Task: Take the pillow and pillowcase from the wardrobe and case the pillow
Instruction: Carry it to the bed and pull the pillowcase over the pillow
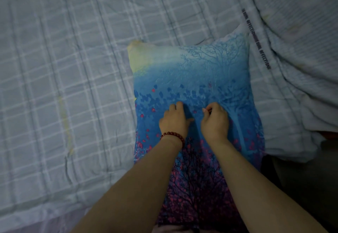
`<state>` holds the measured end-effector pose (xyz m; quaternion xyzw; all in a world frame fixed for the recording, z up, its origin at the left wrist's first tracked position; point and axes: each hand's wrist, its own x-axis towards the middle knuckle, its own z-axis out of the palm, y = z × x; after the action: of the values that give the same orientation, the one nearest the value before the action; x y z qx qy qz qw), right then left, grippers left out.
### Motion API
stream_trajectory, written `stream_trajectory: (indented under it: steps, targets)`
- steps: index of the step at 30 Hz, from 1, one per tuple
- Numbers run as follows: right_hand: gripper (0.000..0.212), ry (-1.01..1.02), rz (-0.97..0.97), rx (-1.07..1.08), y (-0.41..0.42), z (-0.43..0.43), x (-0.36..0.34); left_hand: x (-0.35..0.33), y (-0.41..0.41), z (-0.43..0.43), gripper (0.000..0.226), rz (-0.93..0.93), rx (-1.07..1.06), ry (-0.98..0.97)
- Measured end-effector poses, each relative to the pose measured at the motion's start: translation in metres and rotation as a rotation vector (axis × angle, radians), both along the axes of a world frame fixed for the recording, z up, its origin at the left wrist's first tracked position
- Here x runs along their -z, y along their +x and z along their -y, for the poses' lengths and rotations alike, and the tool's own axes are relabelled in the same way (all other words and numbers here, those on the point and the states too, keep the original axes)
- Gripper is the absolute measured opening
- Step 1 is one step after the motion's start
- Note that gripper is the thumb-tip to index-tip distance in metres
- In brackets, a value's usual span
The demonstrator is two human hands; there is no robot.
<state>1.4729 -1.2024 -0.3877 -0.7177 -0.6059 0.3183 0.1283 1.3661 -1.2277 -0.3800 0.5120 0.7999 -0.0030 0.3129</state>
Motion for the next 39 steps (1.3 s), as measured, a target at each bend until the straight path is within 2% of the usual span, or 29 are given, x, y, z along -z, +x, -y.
stream_trajectory:
  steps: [5, 11, 23, 39]
  targets:
    - [0.009, -0.002, -0.037, -0.029, 0.001, 0.004, -0.026, -0.022, 0.011, 0.001, 0.051, 0.021, 0.095, 0.133]
    - [0.008, 0.045, -0.093, -0.075, 0.005, 0.018, -0.055, -0.050, 0.016, 0.003, 0.016, -0.023, 0.063, 0.233]
    - [0.006, 0.262, -0.245, -0.084, 0.011, 0.003, -0.126, -0.116, 0.019, -0.007, 0.017, -0.013, -0.027, 0.552]
    - [0.007, 0.433, -0.286, -0.086, -0.037, -0.098, -0.195, -0.183, -0.031, -0.101, 0.014, 0.019, -0.047, 0.826]
